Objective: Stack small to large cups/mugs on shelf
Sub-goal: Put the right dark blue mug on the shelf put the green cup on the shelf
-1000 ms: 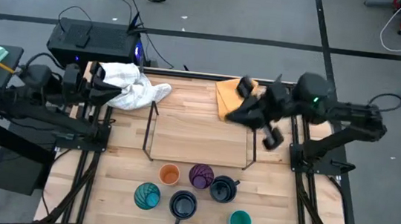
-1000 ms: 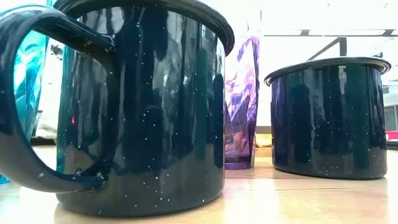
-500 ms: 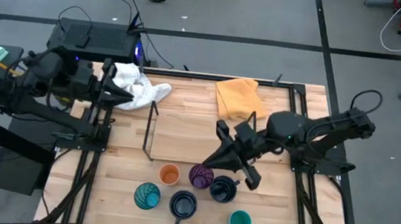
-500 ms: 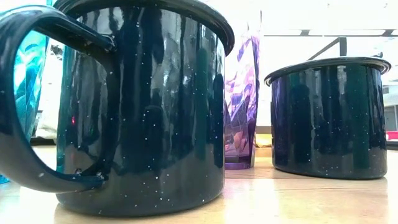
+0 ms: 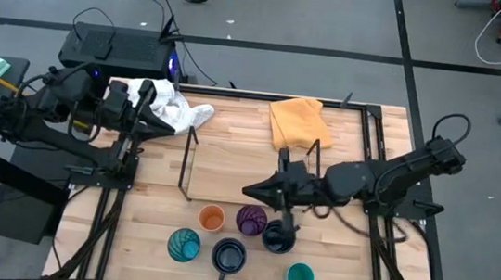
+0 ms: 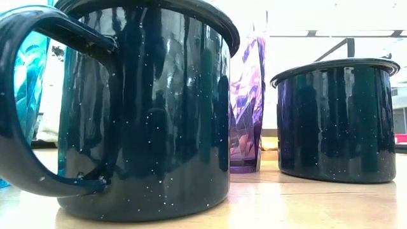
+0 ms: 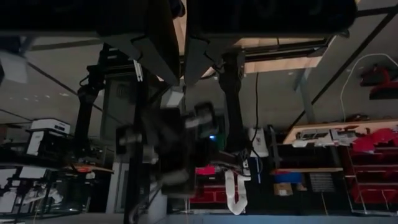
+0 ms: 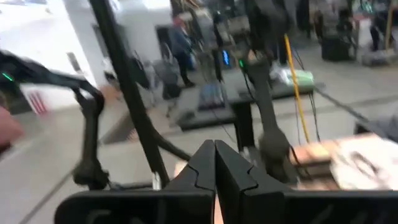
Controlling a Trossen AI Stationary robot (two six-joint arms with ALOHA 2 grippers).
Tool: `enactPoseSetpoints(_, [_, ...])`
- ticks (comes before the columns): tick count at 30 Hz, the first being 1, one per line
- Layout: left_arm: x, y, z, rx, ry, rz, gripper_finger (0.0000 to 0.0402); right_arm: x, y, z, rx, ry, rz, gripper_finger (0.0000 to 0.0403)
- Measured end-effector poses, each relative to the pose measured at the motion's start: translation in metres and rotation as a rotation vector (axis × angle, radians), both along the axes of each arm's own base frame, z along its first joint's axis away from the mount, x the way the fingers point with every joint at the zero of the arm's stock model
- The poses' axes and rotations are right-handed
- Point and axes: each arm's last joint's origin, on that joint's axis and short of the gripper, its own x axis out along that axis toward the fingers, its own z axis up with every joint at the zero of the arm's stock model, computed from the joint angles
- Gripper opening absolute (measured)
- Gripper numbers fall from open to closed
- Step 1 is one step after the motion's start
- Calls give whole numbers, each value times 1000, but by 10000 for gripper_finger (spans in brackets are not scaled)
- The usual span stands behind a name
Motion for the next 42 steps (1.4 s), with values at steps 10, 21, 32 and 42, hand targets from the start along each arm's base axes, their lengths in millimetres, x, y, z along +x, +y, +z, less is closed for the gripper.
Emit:
enactPoseSetpoints(10, [0, 0, 1, 2, -9, 0, 28, 6, -22, -50, 78, 227, -46, 41])
enactPoseSetpoints(21, [0, 0, 1, 3, -8, 0, 36, 6, -25, -51, 47, 266, 26, 83])
enactPoseSetpoints(32, [0, 0, 1, 3, -8, 1, 23, 9, -23, -36, -145, 88, 63, 155])
enactPoseSetpoints(42, [0, 0, 1, 3, -8, 1, 34, 1, -12, -52, 2, 280, 175, 151])
